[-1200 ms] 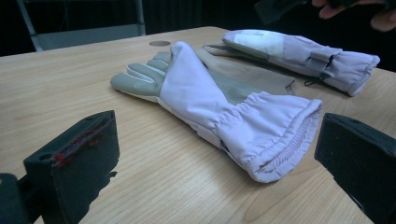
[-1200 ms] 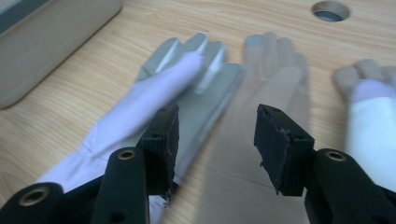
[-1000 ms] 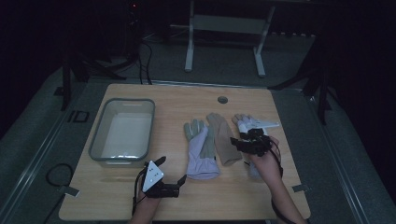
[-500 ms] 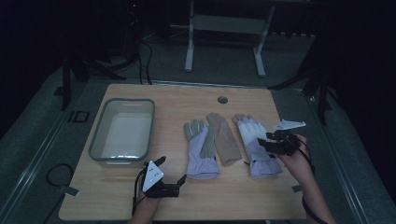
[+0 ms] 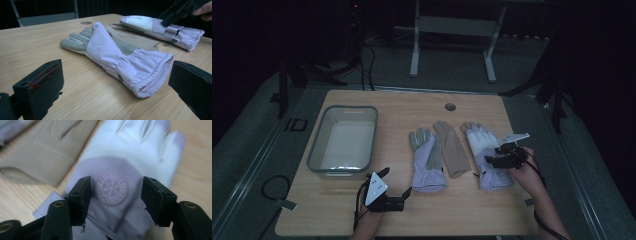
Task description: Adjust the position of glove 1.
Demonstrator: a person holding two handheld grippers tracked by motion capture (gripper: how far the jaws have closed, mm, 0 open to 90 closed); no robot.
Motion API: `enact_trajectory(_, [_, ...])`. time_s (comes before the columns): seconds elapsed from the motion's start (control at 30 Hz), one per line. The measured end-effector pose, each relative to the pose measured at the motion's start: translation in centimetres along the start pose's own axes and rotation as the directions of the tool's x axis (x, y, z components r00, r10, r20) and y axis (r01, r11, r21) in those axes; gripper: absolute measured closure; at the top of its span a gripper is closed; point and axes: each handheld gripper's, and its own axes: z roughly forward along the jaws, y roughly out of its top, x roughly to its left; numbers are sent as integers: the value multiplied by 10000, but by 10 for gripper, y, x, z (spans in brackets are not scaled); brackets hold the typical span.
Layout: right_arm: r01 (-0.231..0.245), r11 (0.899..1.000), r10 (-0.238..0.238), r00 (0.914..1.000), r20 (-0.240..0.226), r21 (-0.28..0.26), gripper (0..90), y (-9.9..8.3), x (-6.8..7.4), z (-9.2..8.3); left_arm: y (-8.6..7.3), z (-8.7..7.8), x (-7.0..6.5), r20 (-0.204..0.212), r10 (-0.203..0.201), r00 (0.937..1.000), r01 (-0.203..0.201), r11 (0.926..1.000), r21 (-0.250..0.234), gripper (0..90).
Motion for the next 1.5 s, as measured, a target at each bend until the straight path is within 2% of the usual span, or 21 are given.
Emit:
enact_trajectory(0.1, [-28,9999,28,10000,26,102,418,-5,1,8,0,0,0,2,1,10000,-1,10000,5,0])
enact_trajectory(0.2, [-132,9993,128,9998,-133,-356,622,-15,6,16,0,0,0,-11,-25,10000,25,10000,1,0])
enact_trajectory(0.27, [-192,9991,192,9998,-9,-385,640,-15,9,16,0,0,0,-9,-41,10000,41,10000,0,0])
enact_trajectory(0.43, [-934,9942,948,9952,232,-528,787,-13,14,5,0,0,0,-36,-87,10000,87,10000,0,0])
enact_trajectory(0.67, [-1418,9845,1465,9884,391,-1034,796,-2,17,-23,0,0,0,-75,-81,9999,81,10000,-12,0])
enact_trajectory(0.87, [-1536,9763,1618,9859,427,-1527,799,24,31,-54,0,0,0,-108,-48,9999,47,10000,-22,0])
enact_trajectory(0.93, [-1557,9736,1644,9856,396,-1668,800,37,40,-62,0,0,0,-128,-47,9999,47,10000,-19,0])
enact_trajectory(0.97, [-1490,9735,1585,9865,422,-1732,799,51,52,-68,0,0,0,-136,-49,9999,49,10000,-19,0])
enact_trajectory(1.0, [-1490,9735,1585,9865,422,-1732,799,51,52,-68,0,0,0,-136,-49,9999,49,10000,-19,0])
enact_trajectory(1.03, [-1508,9714,1580,9871,252,-1834,799,65,66,-71,0,0,0,-132,-94,9999,93,10000,-16,0])
enact_trajectory(1.07, [-1508,9714,1580,9871,252,-1834,799,65,66,-71,0,0,0,-132,-94,9999,93,10000,-16,0])
enact_trajectory(1.1, [-1525,9702,1558,9878,29,-1884,799,78,82,-71,0,0,0,-126,-104,9999,104,9999,-20,0])
enact_trajectory(1.13, [-1525,9702,1558,9878,29,-1884,799,78,82,-71,0,0,0,-130,-113,9999,113,9999,-34,0])
enact_trajectory(1.2, [-1411,9730,1412,9899,-127,-1827,799,89,98,-68,0,-1,0,-116,-101,9999,100,9999,-40,0])
enact_trajectory(1.23, [-1397,9735,1359,9902,-333,-1811,799,98,115,-64,0,-1,0,-124,-100,9999,99,9999,-52,0])
enact_trajectory(1.27, [-1397,9735,1359,9902,-333,-1811,799,98,115,-64,0,-1,0,-130,-84,9999,83,9999,-59,0])
enact_trajectory(1.3, [-1412,9735,1359,9898,-417,-1796,799,105,130,-58,-1,-2,0,-373,-26,9993,19,9999,-167,0])
enact_trajectory(1.33, [-1412,9735,1359,9898,-417,-1796,799,105,130,-58,-1,-2,0,-373,-26,9993,19,9999,-167,0])
enact_trajectory(1.37, [-1462,9743,1394,9889,-509,-1712,799,110,144,-50,-1,-3,0,-574,17,9983,-29,9998,-212,0])
enact_trajectory(1.47, [-1457,9758,1369,9885,-645,-1632,799,111,150,-46,-2,-4,1,-740,-126,9972,109,9997,-239,0])
enact_trajectory(1.5, [-1488,9795,1439,9886,-453,-1360,799,113,166,-34,-1,-4,3,-678,-237,9974,223,9995,-210,0])
